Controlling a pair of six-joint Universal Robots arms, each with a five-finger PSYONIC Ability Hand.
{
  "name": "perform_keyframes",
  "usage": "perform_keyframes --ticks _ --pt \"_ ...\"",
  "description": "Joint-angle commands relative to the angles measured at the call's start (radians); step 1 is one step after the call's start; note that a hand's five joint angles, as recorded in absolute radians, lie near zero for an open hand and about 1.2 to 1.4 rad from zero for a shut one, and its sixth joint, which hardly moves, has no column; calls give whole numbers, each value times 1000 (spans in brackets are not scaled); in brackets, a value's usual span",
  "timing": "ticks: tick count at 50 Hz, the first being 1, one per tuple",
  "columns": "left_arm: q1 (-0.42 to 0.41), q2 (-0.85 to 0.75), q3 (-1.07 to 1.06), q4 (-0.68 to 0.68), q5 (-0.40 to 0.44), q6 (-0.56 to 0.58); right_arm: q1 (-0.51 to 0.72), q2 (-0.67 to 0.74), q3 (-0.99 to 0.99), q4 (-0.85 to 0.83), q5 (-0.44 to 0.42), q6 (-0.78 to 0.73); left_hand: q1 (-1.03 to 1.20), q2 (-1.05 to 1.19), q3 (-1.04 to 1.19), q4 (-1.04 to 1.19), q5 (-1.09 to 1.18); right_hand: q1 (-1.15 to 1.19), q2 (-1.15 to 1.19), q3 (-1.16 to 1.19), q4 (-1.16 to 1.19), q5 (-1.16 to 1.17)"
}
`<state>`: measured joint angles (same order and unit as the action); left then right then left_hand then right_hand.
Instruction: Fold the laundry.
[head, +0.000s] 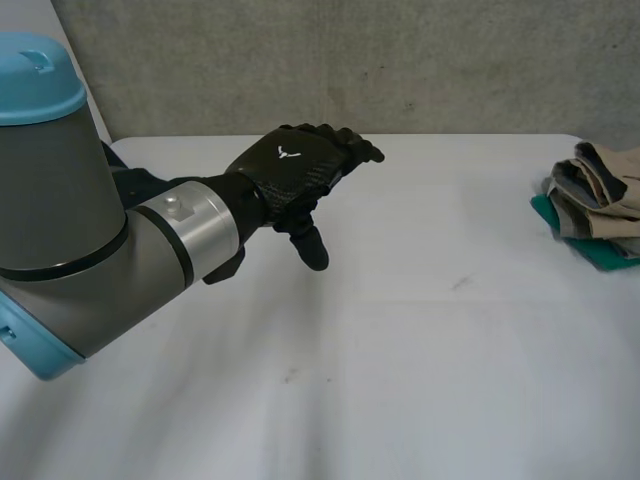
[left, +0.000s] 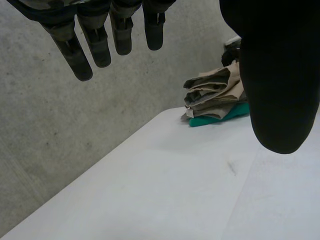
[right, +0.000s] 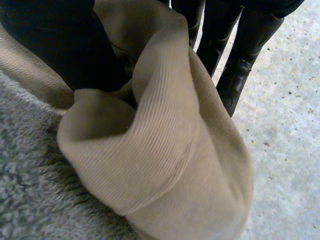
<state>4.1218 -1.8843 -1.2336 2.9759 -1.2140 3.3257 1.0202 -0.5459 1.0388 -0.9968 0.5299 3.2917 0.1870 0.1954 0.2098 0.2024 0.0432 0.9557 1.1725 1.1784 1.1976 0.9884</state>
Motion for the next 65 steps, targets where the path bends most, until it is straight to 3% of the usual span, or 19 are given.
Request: perform_keyframes --ticks 1,10,17,20,24,25,28,32,36,43,51,56,61,65 --pt "-8 1 9 0 1 0 -15 -25 30 21 -5 -4 18 9 -5 2 -13 -781 -998 -1004 -1023 -988" --pt "-14 1 11 0 1 0 -43 -322 207 183 -5 -37 18 9 -5 2 -13 -781 -998 -1004 -1023 -988" --pt "-11 4 8 0 1 0 -130 -411 211 290 10 -150 15 6 -8 -1 -16 -781 -998 -1004 -1023 -988" --pt "-9 22 5 0 2 0 -179 -414 169 326 83 -277 15 6 -8 -1 -16 -781 -998 -1004 -1023 -988" --pt "-5 39 5 2 4 0 -207 -425 98 375 293 -446 12 3 -11 -4 -19 -781 -998 -1004 -1023 -988" --pt "-5 42 6 2 4 0 -207 -430 69 398 385 -495 12 3 -11 -4 -19 -781 -998 -1004 -1023 -988" --pt "6 56 11 18 2 0 -203 -462 34 421 485 -543 9 0 -14 -6 -22 -781 -998 -1004 -1023 -988" --pt "37 76 11 71 -12 5 -119 -545 49 428 544 -541 18 9 -5 2 -13 -781 -998 -1004 -1023 -988" --pt "81 91 6 135 -64 17 125 -673 145 428 542 -469 27 18 4 11 -4 -781 -998 -1004 -1023 -988" --pt "251 71 0 241 -131 46 441 -828 380 425 536 -415 21 12 -2 5 -10 -781 -998 -1004 -1023 -988" --pt "491 -137 16 278 -133 188 786 -819 602 426 547 -474 9 0 -14 -6 -22 -781 -998 -1004 -1023 -988" --pt "595 -346 57 333 -128 340 839 -781 705 431 559 -564 15 6 -8 -1 -16 -781 -998 -1004 -1023 -988" --pt "612 -507 124 406 -124 428 841 -738 767 434 564 -658 67 59 45 52 37 -781 -998 -1004 -1023 -988" --pt "621 -616 189 471 -119 436 825 -732 803 434 568 -690 252 244 229 237 221 -781 -998 -1004 -1023 -988"
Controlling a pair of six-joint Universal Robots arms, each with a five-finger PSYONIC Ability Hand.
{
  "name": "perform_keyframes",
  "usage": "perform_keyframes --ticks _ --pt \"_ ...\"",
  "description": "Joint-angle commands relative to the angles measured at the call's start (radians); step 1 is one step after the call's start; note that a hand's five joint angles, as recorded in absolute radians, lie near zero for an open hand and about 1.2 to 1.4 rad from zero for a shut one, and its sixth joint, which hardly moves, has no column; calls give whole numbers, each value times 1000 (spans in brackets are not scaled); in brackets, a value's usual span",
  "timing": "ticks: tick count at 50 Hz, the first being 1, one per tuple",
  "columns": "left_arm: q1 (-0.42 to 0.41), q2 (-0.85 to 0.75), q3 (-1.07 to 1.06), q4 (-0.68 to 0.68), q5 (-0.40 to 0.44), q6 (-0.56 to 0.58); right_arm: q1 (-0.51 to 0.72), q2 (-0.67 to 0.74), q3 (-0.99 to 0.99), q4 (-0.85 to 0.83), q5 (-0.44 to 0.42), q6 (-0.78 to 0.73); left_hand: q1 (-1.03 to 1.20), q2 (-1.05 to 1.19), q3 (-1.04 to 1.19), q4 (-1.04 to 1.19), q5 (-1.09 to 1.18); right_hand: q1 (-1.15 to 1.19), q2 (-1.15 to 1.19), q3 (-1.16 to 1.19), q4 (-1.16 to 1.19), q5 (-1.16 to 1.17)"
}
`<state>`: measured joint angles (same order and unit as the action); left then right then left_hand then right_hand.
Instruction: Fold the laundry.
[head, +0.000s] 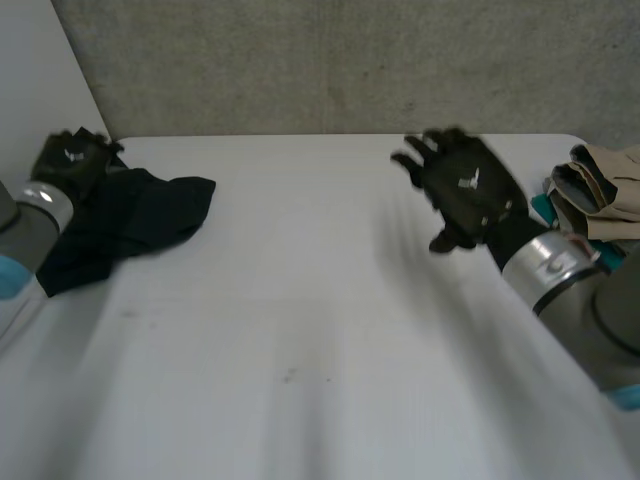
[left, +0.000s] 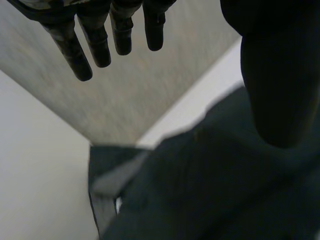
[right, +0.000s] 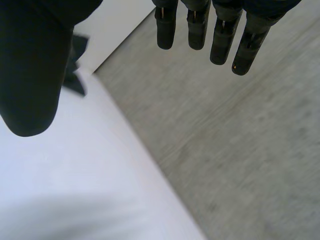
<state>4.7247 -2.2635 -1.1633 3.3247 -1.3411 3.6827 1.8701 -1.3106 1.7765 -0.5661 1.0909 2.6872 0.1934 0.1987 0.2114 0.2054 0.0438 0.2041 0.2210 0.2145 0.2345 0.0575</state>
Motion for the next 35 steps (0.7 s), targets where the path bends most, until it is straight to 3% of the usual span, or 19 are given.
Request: perform_keyframes --ticks 1,6,13,20,26,32,35 --pt "18 -254 129 134 10 80 -25 33 79 5 6 -86 336 331 318 324 311 -30 -46 -40 -60 -58" --pt "5 -284 154 235 5 71 -29 33 109 3 9 -87 1201 1196 1183 1189 1176 -30 -46 -40 -60 -58" --pt "-60 -246 139 303 -13 54 -71 19 130 15 26 -87 1203 1198 1185 1191 1178 -30 -46 -40 -60 -58" --pt "-149 -50 -24 265 -29 -38 -94 -10 133 29 29 -87 1203 1198 1185 1191 1178 -30 -46 -40 -60 -58" --pt "-351 221 -245 197 2 -254 -101 -30 132 29 36 -86 1203 1198 1185 1191 1178 -30 -46 -40 -60 -58" --pt "-575 354 -450 154 130 -303 -101 -42 132 32 75 -83 1203 1198 1185 1191 1178 -30 -46 -40 -60 -58" --pt "-638 361 -493 154 167 -302 -104 -47 127 32 86 -82 1203 1198 1185 1191 1178 -30 -46 -40 -60 -58"
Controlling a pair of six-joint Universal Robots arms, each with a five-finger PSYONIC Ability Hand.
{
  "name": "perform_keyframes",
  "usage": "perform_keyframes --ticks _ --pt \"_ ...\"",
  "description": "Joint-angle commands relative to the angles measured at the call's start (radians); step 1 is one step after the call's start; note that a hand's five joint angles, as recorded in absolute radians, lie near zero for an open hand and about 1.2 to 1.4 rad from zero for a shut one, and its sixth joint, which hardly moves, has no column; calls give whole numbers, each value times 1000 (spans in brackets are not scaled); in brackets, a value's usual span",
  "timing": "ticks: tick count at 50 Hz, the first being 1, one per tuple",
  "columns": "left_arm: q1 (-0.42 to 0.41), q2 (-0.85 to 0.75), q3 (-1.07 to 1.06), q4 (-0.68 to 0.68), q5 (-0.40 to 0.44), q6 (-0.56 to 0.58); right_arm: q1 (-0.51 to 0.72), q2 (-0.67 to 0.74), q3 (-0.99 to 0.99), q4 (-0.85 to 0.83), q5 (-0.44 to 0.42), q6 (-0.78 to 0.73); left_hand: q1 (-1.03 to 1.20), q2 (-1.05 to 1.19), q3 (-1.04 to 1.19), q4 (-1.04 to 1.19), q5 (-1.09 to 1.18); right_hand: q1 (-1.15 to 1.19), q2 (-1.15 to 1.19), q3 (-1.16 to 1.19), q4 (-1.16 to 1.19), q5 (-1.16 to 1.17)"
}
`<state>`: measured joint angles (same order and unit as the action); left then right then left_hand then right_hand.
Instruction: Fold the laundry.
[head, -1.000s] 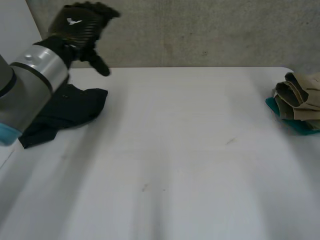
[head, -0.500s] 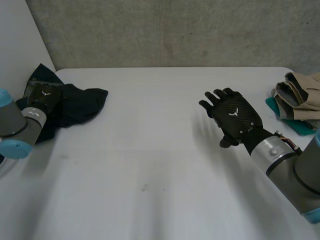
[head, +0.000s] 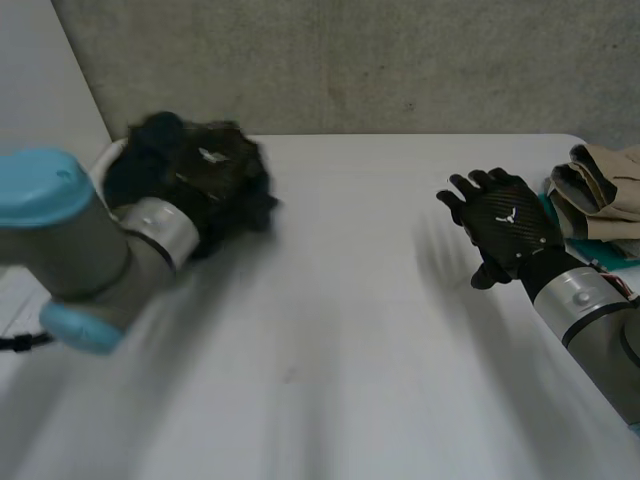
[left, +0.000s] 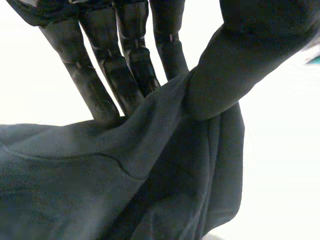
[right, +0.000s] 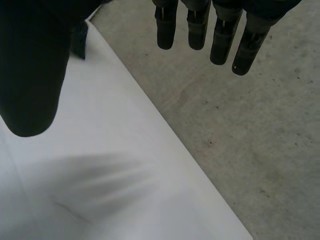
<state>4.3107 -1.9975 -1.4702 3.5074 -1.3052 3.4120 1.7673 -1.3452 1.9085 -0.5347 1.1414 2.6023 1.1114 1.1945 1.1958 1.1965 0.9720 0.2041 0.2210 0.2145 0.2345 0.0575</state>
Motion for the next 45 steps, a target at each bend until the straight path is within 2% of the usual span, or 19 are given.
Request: perform_keyframes --ticks 1,3,5,7,12,18,23,27,32,36,41,43,45 --pt "-247 94 -200 -31 147 -31 -3 -12 -6 1 38 2 285 202 200 200 250 -30 -46 -40 -60 -58" --pt "-255 91 -205 -38 158 -31 -6 -14 -8 1 40 2 -126 -209 -211 -211 -161 -30 -46 -40 -60 -58" --pt "-262 97 -213 -51 159 -31 -12 -15 -12 1 41 2 -777 -860 -862 -862 -812 -30 -46 -40 -60 -58" --pt "-267 100 -213 -64 159 -31 -17 -17 -16 1 41 2 -895 -978 -979 -980 -930 -30 -46 -40 -60 -58" --pt "-259 176 -197 -111 153 -49 -19 -17 -40 13 41 4 -910 -993 -994 -995 -945 -30 -46 -40 -60 -58" --pt "-181 325 -197 -139 97 -62 -8 -17 -147 140 40 44 -910 -993 -994 -995 -945 -30 -46 -40 -60 -58" --pt "-100 387 -205 -151 -34 -112 47 10 -337 399 26 71 -895 -978 -979 -980 -930 -30 -46 -40 -60 -58" --pt "-51 388 -219 -182 -141 -129 87 111 -483 572 18 84 -895 -978 -979 -980 -930 -30 -46 -40 -60 -58" --pt "29 356 -275 -284 -261 -131 136 178 -598 699 14 70 -892 -975 -976 -977 -927 -30 -46 -40 -60 -58" --pt "95 348 -326 -323 -275 -132 187 239 -648 759 14 18 -889 -972 -974 -974 -924 -30 -46 -40 -60 -58" --pt "139 347 -378 -324 -272 -129 228 316 -660 779 41 -99 -889 -972 -974 -974 -924 -30 -46 -40 -60 -58" --pt "149 341 -390 -323 -272 -129 245 351 -663 777 54 -139 -889 -972 -974 -974 -924 188 171 178 158 160" --pt "152 330 -394 -324 -272 -129 247 373 -669 779 76 -159 -889 -972 -974 -974 -924 507 490 497 477 479"
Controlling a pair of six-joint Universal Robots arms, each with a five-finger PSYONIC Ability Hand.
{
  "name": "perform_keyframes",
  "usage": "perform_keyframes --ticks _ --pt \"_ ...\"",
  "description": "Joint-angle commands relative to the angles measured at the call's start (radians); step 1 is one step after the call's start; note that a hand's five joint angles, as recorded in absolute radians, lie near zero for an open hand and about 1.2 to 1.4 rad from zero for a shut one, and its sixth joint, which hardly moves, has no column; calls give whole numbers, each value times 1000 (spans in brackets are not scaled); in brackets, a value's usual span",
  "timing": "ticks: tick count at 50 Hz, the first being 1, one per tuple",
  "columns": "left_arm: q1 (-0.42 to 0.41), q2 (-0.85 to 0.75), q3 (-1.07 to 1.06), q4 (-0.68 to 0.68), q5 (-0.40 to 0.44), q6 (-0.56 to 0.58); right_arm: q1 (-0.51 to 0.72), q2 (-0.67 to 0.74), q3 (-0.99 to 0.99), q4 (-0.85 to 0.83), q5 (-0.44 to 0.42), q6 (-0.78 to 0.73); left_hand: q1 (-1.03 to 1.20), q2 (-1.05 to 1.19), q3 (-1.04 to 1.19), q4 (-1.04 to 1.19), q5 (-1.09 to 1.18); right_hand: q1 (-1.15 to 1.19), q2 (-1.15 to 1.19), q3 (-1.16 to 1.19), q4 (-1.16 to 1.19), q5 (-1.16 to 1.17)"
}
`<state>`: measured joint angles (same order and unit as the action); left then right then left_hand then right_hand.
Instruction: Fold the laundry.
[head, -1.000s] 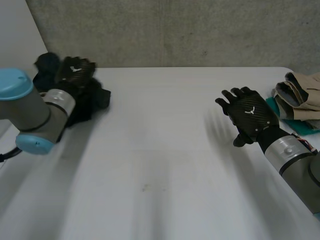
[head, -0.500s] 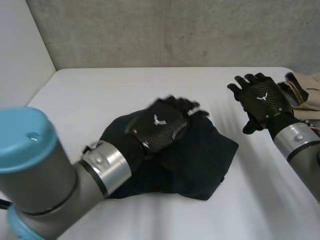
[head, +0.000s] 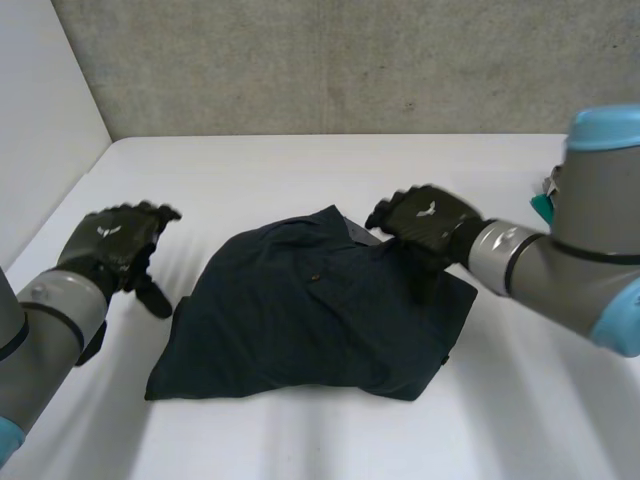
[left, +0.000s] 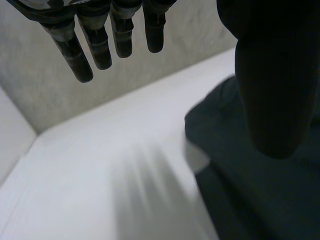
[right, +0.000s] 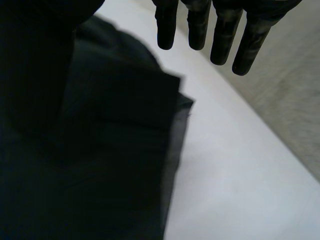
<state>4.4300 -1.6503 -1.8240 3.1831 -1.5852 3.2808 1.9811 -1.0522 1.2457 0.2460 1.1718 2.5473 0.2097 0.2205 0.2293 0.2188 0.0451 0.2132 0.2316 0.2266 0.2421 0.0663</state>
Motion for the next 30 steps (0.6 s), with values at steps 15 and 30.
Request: perform_keyframes --ticks 15,30 --pt "22 -157 5 8 96 7 -42 -233 262 250 131 -212 10 -1 -10 1 0 1183 1165 1170 1154 1155" --pt "-55 -258 84 51 131 13 -120 -391 299 420 9 -296 165 154 145 156 155 130 112 117 102 103"
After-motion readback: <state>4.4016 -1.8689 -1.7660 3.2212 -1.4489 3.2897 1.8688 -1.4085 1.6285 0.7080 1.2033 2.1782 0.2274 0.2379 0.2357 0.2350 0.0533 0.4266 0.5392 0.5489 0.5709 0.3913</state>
